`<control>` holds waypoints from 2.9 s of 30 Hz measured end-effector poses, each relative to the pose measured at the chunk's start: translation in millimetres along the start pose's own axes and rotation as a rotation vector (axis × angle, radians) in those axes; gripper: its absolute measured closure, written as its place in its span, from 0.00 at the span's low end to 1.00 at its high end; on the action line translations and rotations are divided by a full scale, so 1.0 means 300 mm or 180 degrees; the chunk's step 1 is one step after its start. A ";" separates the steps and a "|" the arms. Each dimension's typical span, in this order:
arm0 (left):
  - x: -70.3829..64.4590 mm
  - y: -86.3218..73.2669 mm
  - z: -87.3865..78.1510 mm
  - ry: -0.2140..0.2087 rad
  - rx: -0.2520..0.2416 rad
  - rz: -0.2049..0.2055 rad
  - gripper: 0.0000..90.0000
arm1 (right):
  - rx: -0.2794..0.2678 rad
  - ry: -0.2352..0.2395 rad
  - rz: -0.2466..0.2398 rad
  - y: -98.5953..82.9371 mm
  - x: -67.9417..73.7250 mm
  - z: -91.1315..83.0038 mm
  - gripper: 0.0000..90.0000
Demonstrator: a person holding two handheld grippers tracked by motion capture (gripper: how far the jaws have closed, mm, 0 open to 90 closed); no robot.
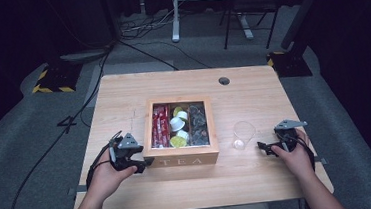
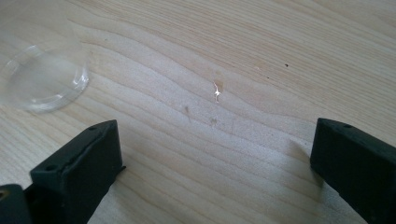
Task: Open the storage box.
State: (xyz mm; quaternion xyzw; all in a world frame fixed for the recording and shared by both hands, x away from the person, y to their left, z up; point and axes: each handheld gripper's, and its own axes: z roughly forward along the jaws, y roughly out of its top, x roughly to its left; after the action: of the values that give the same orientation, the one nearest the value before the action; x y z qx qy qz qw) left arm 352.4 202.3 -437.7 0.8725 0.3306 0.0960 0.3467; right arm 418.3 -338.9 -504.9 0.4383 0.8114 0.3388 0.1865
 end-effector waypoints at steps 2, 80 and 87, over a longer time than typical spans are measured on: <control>-0.008 0.009 -0.010 0.0038 -0.0001 0.0085 0.48 | 0.0001 0.0000 0.0001 0.000 0.000 0.000 0.02; 0.014 0.092 -0.175 0.0668 -0.0886 0.0103 0.38 | -0.0861 0.0834 -0.1607 0.552 0.485 -0.209 0.59; 0.044 0.078 -0.177 0.0647 -0.0910 -0.0019 0.38 | -0.0977 0.0910 -0.1459 0.638 0.442 -0.221 0.61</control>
State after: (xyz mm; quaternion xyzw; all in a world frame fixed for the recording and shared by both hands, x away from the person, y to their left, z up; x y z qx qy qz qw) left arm 353.5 226.9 -383.5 0.7992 0.3495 0.2288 0.4322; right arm 418.0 -179.6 -322.6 0.1584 0.8465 0.4647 0.2060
